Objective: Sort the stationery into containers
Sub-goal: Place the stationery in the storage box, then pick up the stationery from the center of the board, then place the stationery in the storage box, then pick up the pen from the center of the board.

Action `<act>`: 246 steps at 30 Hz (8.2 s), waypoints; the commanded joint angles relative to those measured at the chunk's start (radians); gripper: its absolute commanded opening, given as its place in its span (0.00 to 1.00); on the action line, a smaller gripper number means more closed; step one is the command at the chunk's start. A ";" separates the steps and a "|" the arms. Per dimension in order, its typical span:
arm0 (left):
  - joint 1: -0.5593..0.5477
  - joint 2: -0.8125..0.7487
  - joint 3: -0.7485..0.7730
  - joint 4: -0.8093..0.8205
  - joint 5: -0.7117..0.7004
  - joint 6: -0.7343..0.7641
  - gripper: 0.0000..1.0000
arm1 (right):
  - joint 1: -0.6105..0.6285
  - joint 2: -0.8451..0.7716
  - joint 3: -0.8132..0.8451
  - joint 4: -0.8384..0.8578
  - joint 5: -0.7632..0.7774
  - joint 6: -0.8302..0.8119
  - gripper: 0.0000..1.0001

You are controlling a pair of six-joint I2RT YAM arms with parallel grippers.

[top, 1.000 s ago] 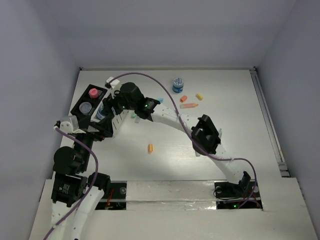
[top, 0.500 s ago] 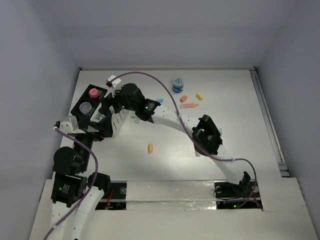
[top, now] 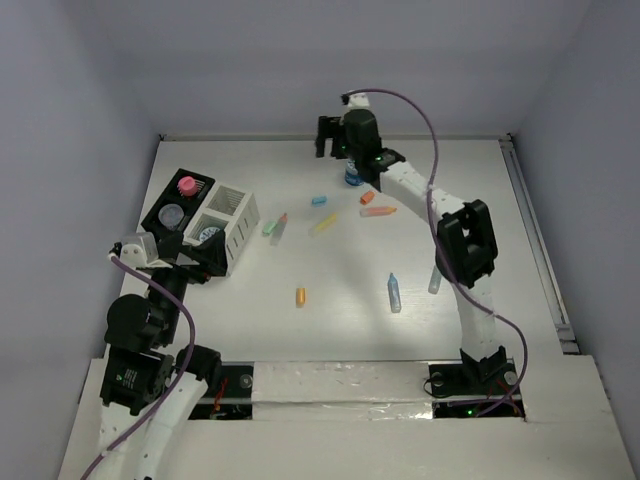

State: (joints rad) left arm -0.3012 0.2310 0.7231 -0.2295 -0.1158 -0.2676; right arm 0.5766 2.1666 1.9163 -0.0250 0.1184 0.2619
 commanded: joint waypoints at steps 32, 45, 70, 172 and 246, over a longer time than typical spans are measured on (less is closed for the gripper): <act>-0.018 0.010 0.019 0.029 -0.036 -0.001 0.99 | -0.110 0.260 0.283 -0.346 0.267 -0.109 0.85; -0.018 0.014 0.019 0.033 -0.033 0.001 0.99 | -0.119 0.260 0.268 -0.339 0.267 -0.102 0.90; -0.009 0.024 0.019 0.036 -0.035 0.002 0.99 | -0.129 0.106 0.101 -0.104 0.218 -0.139 0.53; 0.074 0.292 -0.088 0.186 0.310 -0.232 0.99 | 0.280 -0.798 -1.040 -0.041 0.110 0.082 0.57; -0.159 0.479 -0.358 0.485 0.433 -0.397 0.87 | 0.149 -0.074 -0.440 -0.093 0.167 0.102 0.05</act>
State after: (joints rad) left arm -0.4240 0.6739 0.3893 0.1467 0.3302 -0.6262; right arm 0.7200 2.1826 1.5688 -0.1944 0.3187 0.3660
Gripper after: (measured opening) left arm 0.890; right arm 0.333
